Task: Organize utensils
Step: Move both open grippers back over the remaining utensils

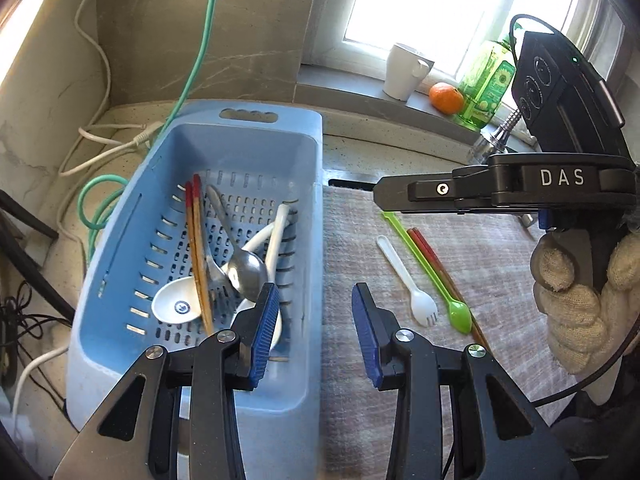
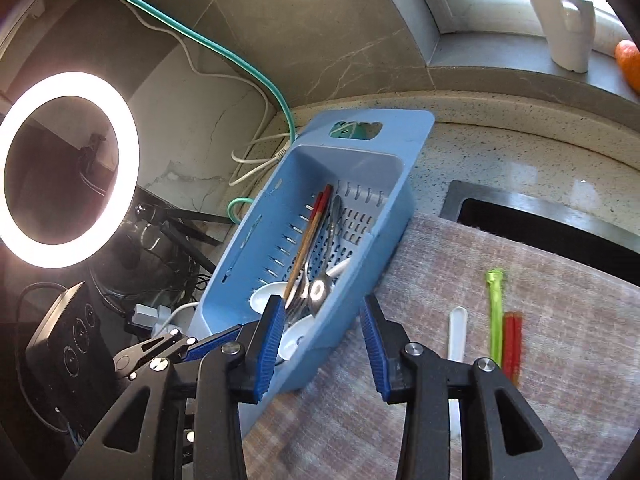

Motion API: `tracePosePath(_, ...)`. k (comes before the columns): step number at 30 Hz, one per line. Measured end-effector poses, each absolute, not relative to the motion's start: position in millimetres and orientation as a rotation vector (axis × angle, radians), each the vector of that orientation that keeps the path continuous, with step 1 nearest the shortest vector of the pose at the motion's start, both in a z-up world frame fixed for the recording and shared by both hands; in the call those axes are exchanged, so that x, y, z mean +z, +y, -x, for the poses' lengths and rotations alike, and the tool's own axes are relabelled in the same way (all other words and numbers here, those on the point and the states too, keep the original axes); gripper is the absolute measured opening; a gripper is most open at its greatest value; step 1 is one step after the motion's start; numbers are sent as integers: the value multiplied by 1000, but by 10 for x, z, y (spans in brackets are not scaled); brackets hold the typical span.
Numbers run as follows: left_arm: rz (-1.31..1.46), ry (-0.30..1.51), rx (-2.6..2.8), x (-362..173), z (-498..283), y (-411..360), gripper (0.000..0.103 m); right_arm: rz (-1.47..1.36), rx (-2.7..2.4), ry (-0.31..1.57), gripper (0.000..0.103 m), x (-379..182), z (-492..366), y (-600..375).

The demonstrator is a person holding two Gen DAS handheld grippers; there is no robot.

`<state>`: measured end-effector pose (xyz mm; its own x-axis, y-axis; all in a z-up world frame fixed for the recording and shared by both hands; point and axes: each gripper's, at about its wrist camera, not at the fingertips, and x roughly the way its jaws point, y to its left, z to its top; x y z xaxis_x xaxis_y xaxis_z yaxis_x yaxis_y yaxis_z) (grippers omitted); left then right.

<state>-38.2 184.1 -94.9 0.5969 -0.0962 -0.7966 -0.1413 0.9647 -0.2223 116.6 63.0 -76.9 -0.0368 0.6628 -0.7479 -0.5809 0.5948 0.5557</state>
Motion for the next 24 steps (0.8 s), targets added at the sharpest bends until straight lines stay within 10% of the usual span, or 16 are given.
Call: tracePosePath(24,358,1027,-73,-1374,226,997,37,114,803,1272,25,-1195,-1158,-565)
